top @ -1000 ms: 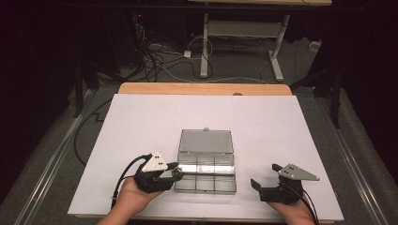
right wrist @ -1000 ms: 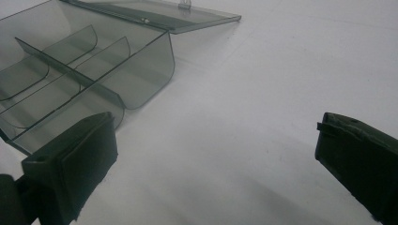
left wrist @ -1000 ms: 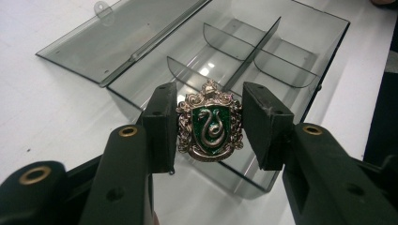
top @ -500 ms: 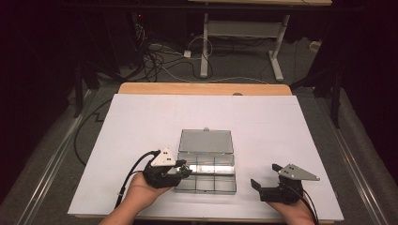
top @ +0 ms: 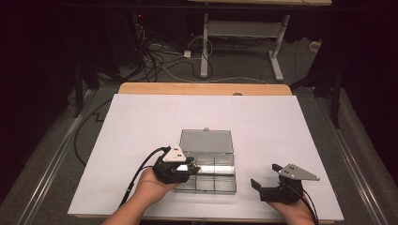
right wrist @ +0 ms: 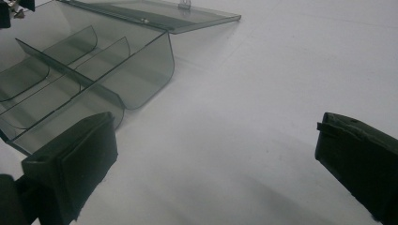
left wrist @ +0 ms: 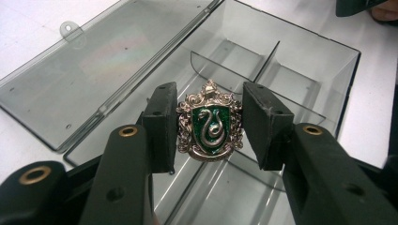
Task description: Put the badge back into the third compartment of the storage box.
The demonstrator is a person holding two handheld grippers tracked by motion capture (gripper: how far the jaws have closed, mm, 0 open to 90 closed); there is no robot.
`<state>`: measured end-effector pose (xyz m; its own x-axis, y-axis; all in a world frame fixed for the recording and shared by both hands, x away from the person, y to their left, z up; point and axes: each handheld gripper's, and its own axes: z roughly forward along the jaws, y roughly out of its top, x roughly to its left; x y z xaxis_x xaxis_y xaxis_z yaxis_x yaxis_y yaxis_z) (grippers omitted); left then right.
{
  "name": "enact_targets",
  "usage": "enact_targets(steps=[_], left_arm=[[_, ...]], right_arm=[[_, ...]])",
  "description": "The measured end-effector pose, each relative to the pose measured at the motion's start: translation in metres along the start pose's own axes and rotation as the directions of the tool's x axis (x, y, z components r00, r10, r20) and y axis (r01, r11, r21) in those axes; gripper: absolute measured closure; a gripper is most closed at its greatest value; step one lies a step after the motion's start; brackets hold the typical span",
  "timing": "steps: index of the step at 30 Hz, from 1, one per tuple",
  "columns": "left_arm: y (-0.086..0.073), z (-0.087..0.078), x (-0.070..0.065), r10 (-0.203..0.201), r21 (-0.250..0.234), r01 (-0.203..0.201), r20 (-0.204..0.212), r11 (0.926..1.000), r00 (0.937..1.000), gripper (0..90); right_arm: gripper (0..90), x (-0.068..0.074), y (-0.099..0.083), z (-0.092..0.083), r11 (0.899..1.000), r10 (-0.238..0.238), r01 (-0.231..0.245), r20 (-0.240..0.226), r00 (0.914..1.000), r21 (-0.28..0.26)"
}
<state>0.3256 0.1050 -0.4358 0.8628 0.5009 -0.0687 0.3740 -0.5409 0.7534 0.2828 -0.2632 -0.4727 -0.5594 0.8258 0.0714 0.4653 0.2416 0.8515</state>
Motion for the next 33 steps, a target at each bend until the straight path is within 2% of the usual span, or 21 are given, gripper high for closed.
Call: enact_targets(steps=[5, 13, 33], left_arm=[[0.004, 0.006, 0.0, -0.007, -0.002, 0.007, 0.004, 1.0, 1.0, 55.7], [0.012, 0.014, -0.002, 0.009, 0.013, -0.009, 0.01, 0.9999, 0.9999, 55.7], [0.032, 0.027, -0.008, 0.023, 0.013, -0.023, 0.032, 0.9996, 0.9992, 55.7]], right_arm=[[0.6, 0.0, 0.0, 0.0, 1.0, 0.001, -0.001, 0.0, 1.0, -0.001], [0.6, 0.0, 0.0, 0.0, 1.0, 0.0, 0.0, 0.0, 1.0, -0.001], [0.6, -0.001, 0.0, 0.0, 1.0, -0.002, 0.002, -0.001, 1.0, -0.002]])
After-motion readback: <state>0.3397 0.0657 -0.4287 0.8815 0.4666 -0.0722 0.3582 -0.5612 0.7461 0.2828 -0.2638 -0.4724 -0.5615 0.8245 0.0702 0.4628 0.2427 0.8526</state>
